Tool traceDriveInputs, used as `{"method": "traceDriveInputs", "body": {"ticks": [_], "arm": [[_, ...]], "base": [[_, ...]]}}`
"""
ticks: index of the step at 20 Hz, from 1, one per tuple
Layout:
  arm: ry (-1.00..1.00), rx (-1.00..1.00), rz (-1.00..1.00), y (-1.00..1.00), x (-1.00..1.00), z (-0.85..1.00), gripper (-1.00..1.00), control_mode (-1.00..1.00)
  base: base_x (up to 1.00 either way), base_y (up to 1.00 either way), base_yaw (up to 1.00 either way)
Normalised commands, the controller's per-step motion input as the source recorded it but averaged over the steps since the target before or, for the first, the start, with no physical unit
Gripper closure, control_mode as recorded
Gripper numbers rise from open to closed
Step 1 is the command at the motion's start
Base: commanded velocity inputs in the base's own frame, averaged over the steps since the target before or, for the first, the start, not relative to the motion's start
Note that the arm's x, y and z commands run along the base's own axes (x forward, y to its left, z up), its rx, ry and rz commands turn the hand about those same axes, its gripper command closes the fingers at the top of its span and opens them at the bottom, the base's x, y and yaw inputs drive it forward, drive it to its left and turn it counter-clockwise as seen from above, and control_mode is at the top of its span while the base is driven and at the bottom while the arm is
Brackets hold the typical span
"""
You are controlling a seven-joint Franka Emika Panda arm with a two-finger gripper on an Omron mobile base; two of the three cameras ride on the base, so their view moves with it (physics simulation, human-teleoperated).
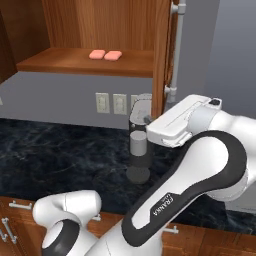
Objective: Pick up the bar soap and bar soap from the sink, and place them back in the cabinet, and close the cabinet doors.
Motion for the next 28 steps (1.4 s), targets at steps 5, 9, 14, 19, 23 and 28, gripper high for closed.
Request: {"method": "traceDriveInputs", "body": {"ticks": [5,9,14,19,23,28], "arm": [[0.0,0.0,0.1,0.04,0.0,-0.03,-1.0,-1.0],[0.0,0.0,0.1,0.18,0.02,-0.06,-1.0,-1.0],[0.0,0.0,0.09,0.29,0.12,-0.07,-1.0,-1.0],[0.0,0.0,0.08,0.33,0.2,-0.02,-1.0,-1.0],[0.0,0.07,0.04,0.29,0.19,0.0,-1.0,-1.0],[0.0,0.09,0.0,0.34,0.14,0.0,-1.0,-1.0]], "base": [[0.0,0.0,0.0],[0.0,0.0,0.0],[0.0,0.0,0.0],[0.0,0.0,0.0],[0.0,0.0,0.0],[0.0,0.0,0.0]]}}
